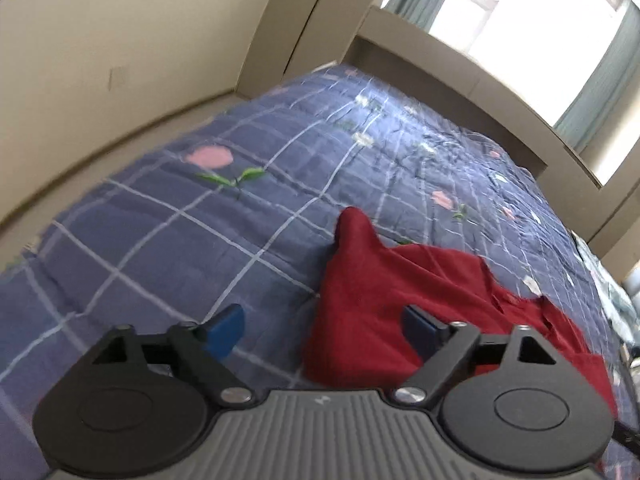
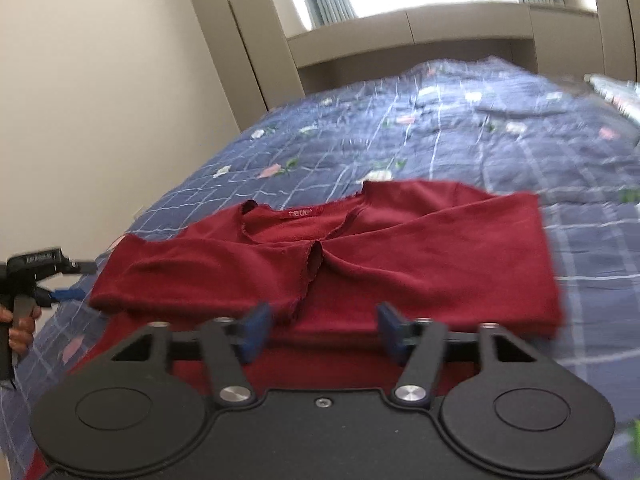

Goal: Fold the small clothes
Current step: 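Fold the hem toward the collar with the left gripper and release, then move both grippers to the sweater's hem edge and grasp it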

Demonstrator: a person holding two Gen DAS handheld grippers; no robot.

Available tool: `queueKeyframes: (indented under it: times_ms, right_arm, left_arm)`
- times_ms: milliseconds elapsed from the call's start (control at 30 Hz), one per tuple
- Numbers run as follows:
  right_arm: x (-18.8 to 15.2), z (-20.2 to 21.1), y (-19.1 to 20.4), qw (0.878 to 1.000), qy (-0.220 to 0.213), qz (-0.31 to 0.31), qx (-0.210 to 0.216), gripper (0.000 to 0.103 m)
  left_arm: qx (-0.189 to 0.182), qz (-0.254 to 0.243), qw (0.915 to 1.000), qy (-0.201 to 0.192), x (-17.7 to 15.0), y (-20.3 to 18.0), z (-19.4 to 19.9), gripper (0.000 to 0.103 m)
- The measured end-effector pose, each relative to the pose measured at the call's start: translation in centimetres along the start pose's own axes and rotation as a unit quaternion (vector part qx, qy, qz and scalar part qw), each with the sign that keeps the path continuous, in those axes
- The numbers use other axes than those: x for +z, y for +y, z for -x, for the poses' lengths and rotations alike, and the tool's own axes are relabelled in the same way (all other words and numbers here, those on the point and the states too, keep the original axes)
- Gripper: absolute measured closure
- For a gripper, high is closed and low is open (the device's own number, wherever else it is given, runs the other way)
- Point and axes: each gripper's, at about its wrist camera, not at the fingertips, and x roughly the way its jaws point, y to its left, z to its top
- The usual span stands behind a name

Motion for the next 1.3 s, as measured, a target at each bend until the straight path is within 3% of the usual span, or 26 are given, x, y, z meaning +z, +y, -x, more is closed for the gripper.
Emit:
queueKeyframes:
  times_ms: [67, 167, 433, 633, 967, 1167, 1300]
  right_arm:
    - [-1.0, 2.6, 0.5, 1.000, -0.006, 0.021, -0.004, 0.012]
    - [-2.9, 6.6, 1.2, 0.999, -0.013, 0.051, -0.014, 0.001]
    - [-8.8, 15.8, 2.7, 0.995, -0.027, 0.073, -0.055, 0.001]
    - [-13.7, 19.4, 4.7, 0.993, -0.009, 0.097, -0.069, 0.001]
    - [-19.7, 20.0, 9.0, 0.979, 0.014, 0.185, -0.085, 0.001]
    - [-21.6, 18.2, 12.1, 0.954, 0.020, 0.280, -0.108, 0.004]
    - [-22.6, 17.2, 13.8, 0.933, -0.004, 0.338, -0.122, 0.008]
  left_arm:
    - [0.004, -0.022, 0.9997, -0.012, -1.1, -0.8, 2.1, 0.002]
    - [-0.005, -0.059, 0.9979, -0.024, -3.5, -2.1, 5.6, 0.001]
    - [-0.025, -0.106, 0.9940, 0.007, -11.8, -3.3, 12.7, 0.000]
    - [-0.027, -0.133, 0.9902, 0.033, -17.2, -2.8, 16.5, 0.000]
    - [-0.023, -0.259, 0.9656, -0.002, -24.0, -5.5, 21.6, 0.000]
    - [-0.038, -0.298, 0.9537, -0.006, -26.4, -7.8, 21.8, 0.000]
    - [-0.051, -0.309, 0.9496, -0.001, -27.3, -9.2, 21.6, 0.000]
